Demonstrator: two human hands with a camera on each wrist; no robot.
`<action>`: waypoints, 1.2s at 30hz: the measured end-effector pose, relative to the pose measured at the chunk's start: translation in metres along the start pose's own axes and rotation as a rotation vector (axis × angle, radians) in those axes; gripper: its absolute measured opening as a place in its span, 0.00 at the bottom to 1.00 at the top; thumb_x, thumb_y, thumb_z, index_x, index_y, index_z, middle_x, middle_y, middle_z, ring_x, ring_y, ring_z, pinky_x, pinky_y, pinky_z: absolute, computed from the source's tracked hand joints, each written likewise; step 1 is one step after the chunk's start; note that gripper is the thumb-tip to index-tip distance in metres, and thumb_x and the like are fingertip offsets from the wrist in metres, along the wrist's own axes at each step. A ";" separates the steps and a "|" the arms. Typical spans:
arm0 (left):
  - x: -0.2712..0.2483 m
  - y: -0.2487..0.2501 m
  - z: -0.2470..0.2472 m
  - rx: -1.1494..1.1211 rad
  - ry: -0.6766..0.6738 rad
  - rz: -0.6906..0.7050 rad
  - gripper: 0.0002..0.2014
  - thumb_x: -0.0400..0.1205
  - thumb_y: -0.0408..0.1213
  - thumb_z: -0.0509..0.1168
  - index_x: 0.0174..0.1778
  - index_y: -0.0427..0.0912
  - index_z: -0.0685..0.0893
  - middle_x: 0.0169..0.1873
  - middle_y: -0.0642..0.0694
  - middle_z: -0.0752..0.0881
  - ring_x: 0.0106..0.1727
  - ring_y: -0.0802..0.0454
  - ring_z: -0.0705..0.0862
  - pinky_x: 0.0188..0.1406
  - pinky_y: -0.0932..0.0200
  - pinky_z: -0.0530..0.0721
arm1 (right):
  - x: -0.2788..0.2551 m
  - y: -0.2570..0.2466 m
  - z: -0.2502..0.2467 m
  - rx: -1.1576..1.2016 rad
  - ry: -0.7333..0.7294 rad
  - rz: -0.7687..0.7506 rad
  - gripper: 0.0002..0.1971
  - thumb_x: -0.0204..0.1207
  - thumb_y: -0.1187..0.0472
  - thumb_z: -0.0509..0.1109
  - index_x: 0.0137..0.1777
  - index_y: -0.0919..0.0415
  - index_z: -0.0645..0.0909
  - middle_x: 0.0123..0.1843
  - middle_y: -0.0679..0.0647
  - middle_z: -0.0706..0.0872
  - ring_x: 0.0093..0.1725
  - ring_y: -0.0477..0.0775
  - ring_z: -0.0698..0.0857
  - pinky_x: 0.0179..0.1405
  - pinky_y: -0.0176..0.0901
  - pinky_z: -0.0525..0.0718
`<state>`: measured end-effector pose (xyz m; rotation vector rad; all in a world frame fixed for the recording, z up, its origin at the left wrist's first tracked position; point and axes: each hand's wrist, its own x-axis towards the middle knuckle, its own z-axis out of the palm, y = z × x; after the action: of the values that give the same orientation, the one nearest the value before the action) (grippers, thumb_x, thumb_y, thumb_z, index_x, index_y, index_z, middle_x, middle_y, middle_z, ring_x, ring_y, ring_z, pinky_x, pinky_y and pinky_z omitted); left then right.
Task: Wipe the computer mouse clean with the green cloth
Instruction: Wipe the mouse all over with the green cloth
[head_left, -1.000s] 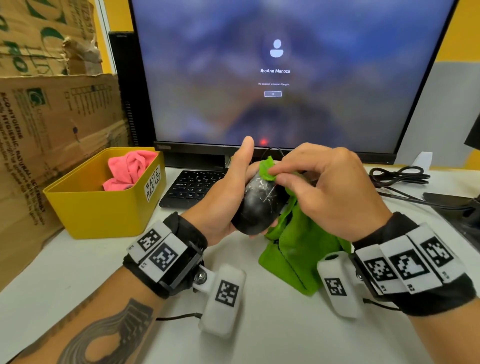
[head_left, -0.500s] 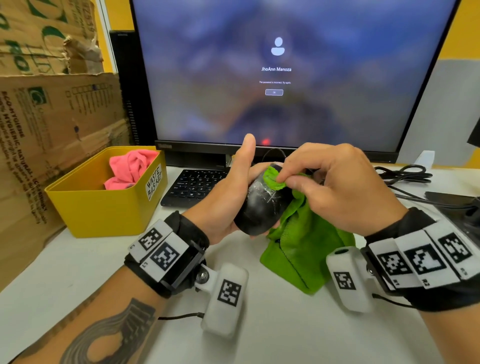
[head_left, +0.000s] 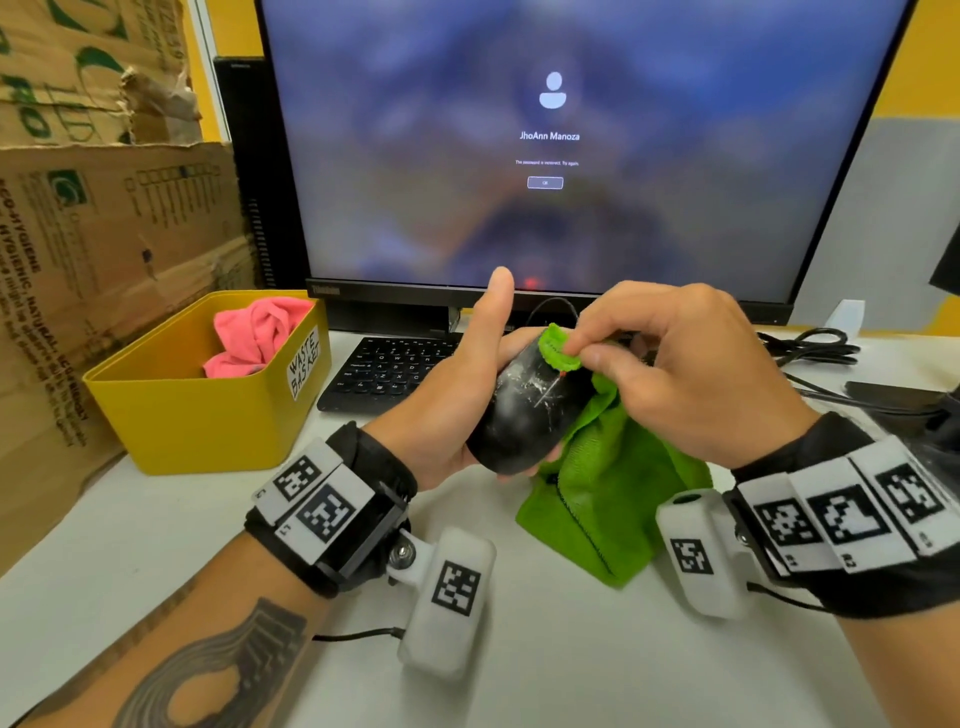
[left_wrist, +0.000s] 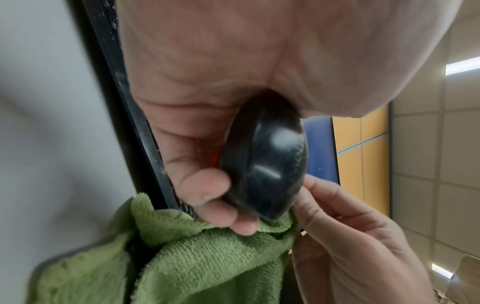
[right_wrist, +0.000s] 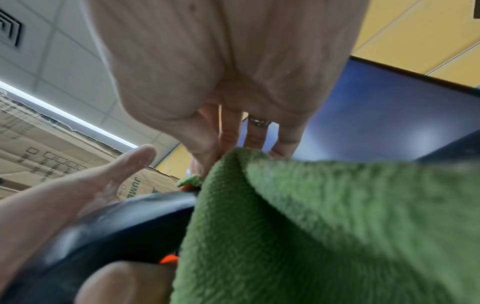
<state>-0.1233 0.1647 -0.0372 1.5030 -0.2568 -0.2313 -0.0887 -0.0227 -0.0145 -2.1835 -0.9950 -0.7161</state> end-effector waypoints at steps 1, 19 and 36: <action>0.000 0.000 -0.001 0.006 0.003 0.005 0.48 0.73 0.81 0.45 0.66 0.43 0.86 0.55 0.27 0.85 0.50 0.31 0.80 0.52 0.33 0.73 | -0.001 -0.004 0.003 0.025 -0.025 -0.030 0.09 0.72 0.68 0.77 0.43 0.52 0.93 0.44 0.42 0.90 0.42 0.37 0.85 0.47 0.23 0.73; -0.002 0.003 -0.001 -0.016 -0.025 -0.046 0.52 0.76 0.81 0.34 0.74 0.45 0.81 0.58 0.36 0.87 0.53 0.38 0.83 0.38 0.53 0.79 | 0.000 -0.012 0.019 0.058 -0.010 0.036 0.11 0.77 0.66 0.77 0.54 0.51 0.95 0.47 0.43 0.90 0.47 0.45 0.88 0.50 0.38 0.84; 0.002 0.000 -0.005 -0.080 -0.018 -0.030 0.56 0.73 0.83 0.36 0.77 0.39 0.78 0.54 0.34 0.80 0.38 0.42 0.80 0.29 0.57 0.74 | -0.003 -0.025 0.016 0.098 -0.210 -0.093 0.14 0.75 0.71 0.76 0.51 0.52 0.95 0.46 0.36 0.87 0.48 0.33 0.85 0.52 0.20 0.73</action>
<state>-0.1198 0.1689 -0.0374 1.4265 -0.2362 -0.2761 -0.1063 0.0004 -0.0192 -2.1699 -1.2188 -0.4750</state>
